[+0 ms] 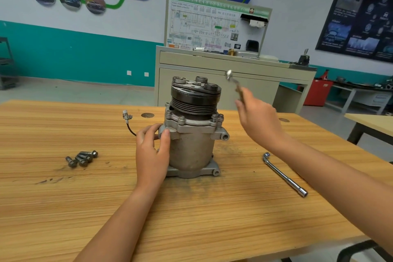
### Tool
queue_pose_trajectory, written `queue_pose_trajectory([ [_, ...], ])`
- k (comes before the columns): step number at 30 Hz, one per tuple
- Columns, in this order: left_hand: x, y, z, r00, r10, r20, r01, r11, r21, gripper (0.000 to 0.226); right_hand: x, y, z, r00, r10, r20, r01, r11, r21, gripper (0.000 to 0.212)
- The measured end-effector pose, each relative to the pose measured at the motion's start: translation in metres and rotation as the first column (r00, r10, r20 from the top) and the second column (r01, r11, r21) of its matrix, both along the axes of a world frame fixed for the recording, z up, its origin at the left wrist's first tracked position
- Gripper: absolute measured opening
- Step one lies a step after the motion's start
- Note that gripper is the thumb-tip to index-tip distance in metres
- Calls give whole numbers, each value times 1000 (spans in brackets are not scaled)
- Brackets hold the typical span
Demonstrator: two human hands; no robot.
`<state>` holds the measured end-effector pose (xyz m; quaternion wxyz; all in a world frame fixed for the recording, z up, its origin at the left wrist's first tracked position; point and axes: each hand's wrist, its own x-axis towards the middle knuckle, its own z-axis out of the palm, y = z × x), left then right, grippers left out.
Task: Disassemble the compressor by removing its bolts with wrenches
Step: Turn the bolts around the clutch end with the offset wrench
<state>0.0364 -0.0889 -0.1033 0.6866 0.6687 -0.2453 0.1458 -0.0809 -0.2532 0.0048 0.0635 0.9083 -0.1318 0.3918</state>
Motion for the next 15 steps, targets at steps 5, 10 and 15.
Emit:
queue_pose_trajectory([
  [5,-2,0,2,1000,5,-2,-5,1000,2,30,-52,21,12,959,-188,-211,154,974,-167,22],
  [10,-2,1,1,1000,11,0,-11,1000,13,29,-51,36,10,846,-343,-407,227,924,-308,32],
  [15,-2,2,2,1000,3,-5,-3,1000,10,29,-38,52,15,768,-431,-474,219,872,-438,48],
])
